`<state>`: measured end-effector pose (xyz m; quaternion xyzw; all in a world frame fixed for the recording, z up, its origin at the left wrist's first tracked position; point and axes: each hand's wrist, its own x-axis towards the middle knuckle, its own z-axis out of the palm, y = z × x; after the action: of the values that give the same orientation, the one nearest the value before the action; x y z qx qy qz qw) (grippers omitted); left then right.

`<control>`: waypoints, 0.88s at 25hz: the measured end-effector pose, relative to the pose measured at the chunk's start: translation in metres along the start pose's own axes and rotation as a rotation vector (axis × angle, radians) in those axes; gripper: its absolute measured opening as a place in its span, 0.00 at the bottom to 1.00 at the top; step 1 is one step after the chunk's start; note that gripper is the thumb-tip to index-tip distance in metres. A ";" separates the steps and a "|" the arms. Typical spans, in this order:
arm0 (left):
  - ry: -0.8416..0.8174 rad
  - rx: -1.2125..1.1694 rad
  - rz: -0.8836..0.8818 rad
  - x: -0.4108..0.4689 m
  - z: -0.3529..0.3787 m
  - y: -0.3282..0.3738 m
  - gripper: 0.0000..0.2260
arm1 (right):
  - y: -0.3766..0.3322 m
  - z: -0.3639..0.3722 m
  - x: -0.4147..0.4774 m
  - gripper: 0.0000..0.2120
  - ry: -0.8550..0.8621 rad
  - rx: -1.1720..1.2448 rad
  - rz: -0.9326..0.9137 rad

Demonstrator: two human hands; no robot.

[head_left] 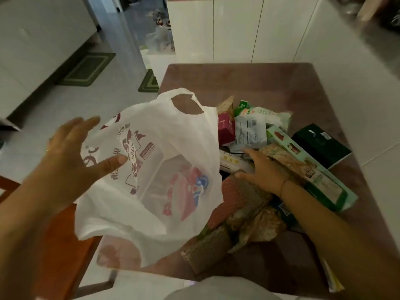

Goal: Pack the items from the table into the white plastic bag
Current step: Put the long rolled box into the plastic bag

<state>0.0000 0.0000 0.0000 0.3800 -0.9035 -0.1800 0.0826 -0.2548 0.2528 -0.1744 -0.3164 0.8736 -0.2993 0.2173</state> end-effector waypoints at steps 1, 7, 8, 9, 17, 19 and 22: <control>-0.007 -0.045 -0.074 0.001 0.003 0.000 0.41 | 0.001 0.002 0.006 0.35 -0.022 -0.028 0.009; -0.013 -0.234 -0.253 0.002 0.026 -0.010 0.36 | 0.002 0.013 0.028 0.31 -0.062 -0.143 0.046; 0.013 -0.250 -0.285 0.003 0.026 -0.011 0.34 | -0.001 0.012 0.027 0.30 -0.061 -0.113 0.045; 0.039 -0.255 -0.293 0.004 0.028 -0.012 0.30 | -0.001 0.011 0.026 0.30 -0.059 -0.067 0.050; 0.066 -0.306 -0.250 0.005 0.035 -0.007 0.12 | -0.049 -0.086 0.013 0.18 0.406 0.511 -0.042; 0.073 -0.324 -0.249 0.004 0.036 -0.005 0.12 | -0.067 -0.112 0.001 0.14 0.506 0.614 -0.111; 0.073 -0.347 -0.240 0.004 0.038 -0.002 0.10 | -0.100 -0.139 -0.025 0.13 0.597 0.708 -0.185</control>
<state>-0.0120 0.0062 -0.0353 0.4715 -0.8036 -0.3273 0.1575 -0.2736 0.2613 -0.0025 -0.1994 0.7102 -0.6748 0.0235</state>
